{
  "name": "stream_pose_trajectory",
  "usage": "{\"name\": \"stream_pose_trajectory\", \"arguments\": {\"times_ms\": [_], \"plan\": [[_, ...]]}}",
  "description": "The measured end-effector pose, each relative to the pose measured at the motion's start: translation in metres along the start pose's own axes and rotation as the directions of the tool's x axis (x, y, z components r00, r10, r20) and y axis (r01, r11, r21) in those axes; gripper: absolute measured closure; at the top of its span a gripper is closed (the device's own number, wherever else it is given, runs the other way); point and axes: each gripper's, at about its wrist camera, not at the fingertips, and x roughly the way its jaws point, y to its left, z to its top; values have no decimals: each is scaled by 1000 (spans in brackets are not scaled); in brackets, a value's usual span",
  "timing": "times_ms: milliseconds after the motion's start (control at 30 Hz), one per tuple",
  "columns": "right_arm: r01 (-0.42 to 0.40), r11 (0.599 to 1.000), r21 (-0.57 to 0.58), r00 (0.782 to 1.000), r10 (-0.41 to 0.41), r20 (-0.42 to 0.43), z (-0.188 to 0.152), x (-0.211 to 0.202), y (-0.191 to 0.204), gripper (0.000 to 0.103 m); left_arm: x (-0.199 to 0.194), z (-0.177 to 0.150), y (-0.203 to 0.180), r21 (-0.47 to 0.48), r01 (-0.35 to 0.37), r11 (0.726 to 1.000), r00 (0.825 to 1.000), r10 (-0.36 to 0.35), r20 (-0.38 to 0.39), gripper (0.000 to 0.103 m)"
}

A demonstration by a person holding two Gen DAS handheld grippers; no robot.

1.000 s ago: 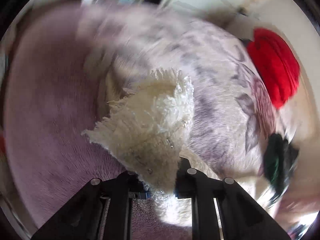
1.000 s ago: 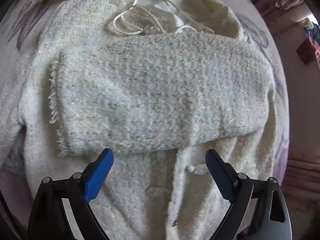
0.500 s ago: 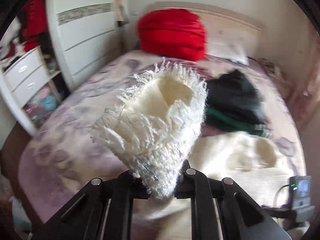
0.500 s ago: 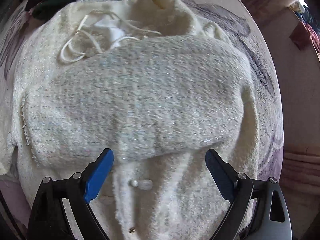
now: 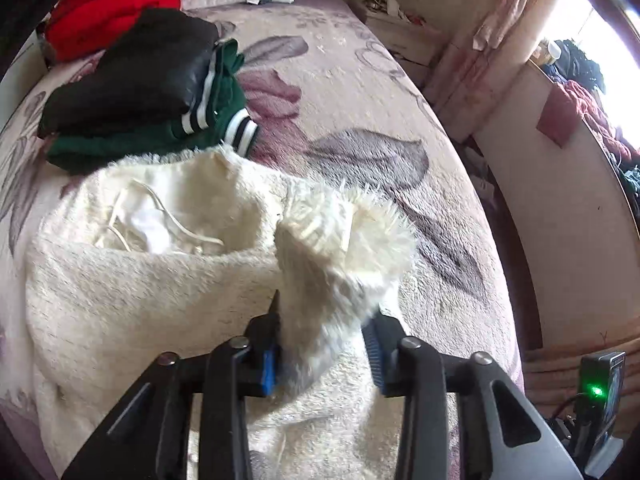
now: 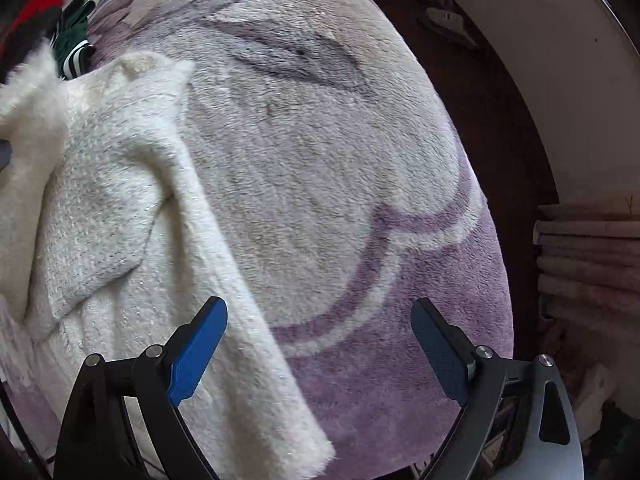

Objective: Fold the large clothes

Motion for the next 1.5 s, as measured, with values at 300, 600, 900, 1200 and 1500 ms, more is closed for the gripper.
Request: {"name": "stream_pose_trajectory", "arguments": {"times_ms": [300, 600, 900, 1200, 1500], "plan": [[-374, 926, 47, 927, 375, -18, 14, -12, -29, 8, -25, -13, 57, -50, -166, 985, 985, 163, -57, 14], [-585, 811, 10, 803, 581, -132, 55, 27, 103, 27, 6, -18, 228, -169, -497, 851, 867, 478, -141, 14], [-303, 939, -164, 952, 291, -93, 77, 20, 133, 93, 53, -19, 258, -146, -554, 820, 824, 515, -235, 8], [-561, 814, -152, 827, 547, -128, 82, -73, 213, 83, 35, 9, 245, 44, -771, 635, 624, 767, -150, 8], [-602, 774, -196, 767, 493, -411, 118, 67, 403, 82, 74, 28, 273, 52, -757, 651, 636, 753, -168, 8]]}}
